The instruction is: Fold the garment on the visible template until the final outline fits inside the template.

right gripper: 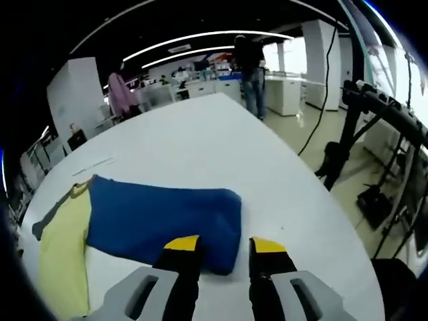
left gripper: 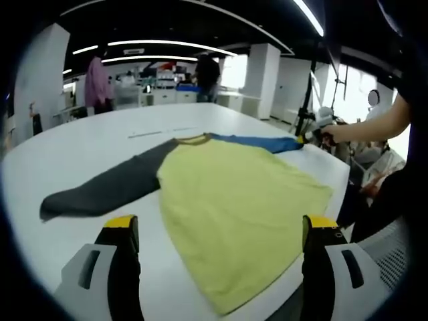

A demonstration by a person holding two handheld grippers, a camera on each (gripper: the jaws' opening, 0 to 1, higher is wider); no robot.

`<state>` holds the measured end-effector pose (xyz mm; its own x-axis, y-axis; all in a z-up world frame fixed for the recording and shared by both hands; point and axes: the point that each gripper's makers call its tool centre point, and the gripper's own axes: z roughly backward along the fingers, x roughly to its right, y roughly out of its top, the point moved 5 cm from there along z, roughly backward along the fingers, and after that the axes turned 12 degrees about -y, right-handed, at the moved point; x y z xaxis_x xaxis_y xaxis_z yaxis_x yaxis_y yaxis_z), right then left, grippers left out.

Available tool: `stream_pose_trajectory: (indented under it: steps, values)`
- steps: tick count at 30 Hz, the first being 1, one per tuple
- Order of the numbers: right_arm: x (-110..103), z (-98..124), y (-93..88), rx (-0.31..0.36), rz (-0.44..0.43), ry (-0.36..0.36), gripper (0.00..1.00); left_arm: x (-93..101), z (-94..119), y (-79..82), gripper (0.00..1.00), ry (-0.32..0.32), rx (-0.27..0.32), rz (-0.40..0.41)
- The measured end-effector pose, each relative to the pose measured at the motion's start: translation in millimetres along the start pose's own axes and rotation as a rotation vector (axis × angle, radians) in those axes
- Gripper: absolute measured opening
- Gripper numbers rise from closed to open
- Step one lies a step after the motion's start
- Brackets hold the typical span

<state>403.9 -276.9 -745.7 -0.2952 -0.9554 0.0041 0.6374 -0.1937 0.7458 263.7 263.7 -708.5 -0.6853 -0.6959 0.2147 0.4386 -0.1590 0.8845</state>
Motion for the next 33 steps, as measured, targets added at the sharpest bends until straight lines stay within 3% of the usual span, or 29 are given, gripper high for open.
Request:
stream_pose_trajectory:
  steps: [17, 23, 33]
  values:
    - [-3, 5, -5.2, -0.015, -0.098, -0.009, 0.07, 2.3, 3, 0.9, 0.99, 0.009, -0.021, -0.006]
    - [-5, 10, 1.0, 0.011, -0.110, -0.025, 0.00, 3.9, 6, 1.9, 0.99, 0.008, -0.026, -0.005]
    - [-12, 18, 17.8, 0.067, -0.102, -0.005, 0.00, 4.0, 9, 3.9, 0.99, 0.007, -0.018, 0.000]
